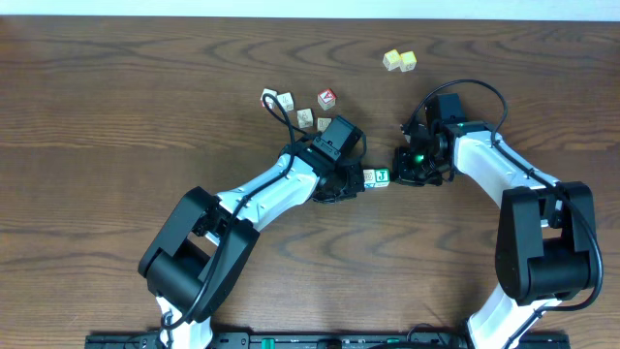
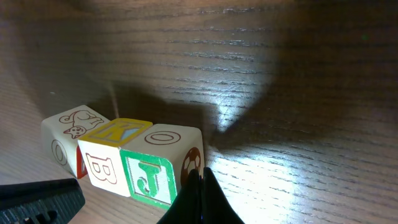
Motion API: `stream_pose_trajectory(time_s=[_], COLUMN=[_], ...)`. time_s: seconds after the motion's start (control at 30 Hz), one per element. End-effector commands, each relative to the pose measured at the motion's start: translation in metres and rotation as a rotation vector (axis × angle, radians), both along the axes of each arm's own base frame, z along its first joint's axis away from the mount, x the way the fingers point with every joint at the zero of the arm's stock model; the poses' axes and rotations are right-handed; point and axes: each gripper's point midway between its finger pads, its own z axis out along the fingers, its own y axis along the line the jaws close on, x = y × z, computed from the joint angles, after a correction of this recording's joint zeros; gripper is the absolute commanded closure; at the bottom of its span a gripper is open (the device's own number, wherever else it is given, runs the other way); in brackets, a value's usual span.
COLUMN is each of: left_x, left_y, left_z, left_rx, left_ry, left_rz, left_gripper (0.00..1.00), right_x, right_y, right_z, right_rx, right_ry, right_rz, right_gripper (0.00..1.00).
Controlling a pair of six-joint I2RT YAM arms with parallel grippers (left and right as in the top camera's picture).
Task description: Lift 3 blocks
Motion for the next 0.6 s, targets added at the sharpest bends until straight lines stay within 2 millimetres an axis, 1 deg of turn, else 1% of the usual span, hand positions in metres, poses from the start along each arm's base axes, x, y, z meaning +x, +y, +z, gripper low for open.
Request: stream_pose_trajectory(time_s=[0.0, 0.2, 0.57], left_x=[0.004, 0.01, 0.014], left_y=[0.005, 0.0, -0.006], left_z=[-0.004, -0.001, 0.004], left_rx=[0.022, 0.001, -0.032], left_ry=[-0.01, -0.036, -0.056], left_rz=[0.027, 0.027, 0.022], left_gripper=[0.93, 0.93, 0.93], right_x=[-0.001, -0.001, -0.001], right_y=[0.003, 0.003, 0.003], right_z=[0.002, 0.002, 0.002], right_rx=[0.009, 0.009, 0.009], right_ry=[0.004, 0.005, 0.004], right_rz=[-0.002, -0.002, -0.003], right_gripper=[0.99, 0.99, 0.99])
